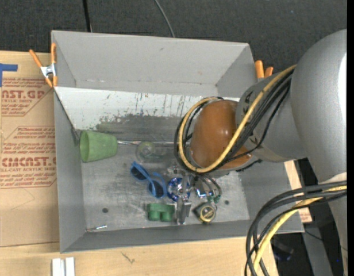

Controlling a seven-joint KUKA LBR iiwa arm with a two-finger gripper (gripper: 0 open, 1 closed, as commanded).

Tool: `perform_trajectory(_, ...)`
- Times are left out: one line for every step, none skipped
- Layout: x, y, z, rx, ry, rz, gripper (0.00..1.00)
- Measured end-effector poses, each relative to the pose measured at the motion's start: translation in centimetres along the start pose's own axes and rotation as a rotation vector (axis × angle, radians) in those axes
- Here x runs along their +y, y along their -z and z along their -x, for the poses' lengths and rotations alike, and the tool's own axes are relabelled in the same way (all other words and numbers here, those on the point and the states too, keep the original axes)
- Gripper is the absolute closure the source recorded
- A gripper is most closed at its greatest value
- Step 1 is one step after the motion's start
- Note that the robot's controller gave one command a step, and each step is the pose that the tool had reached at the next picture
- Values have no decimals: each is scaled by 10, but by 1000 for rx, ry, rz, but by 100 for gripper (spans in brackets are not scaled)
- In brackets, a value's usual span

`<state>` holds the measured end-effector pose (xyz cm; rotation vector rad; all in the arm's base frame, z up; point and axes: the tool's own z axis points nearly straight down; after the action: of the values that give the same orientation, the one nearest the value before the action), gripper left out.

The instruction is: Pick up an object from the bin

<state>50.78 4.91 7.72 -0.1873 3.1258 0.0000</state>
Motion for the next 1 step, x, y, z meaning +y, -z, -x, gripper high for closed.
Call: perform_trajectory(0, -2, -1, 6, -1, 1, 100)
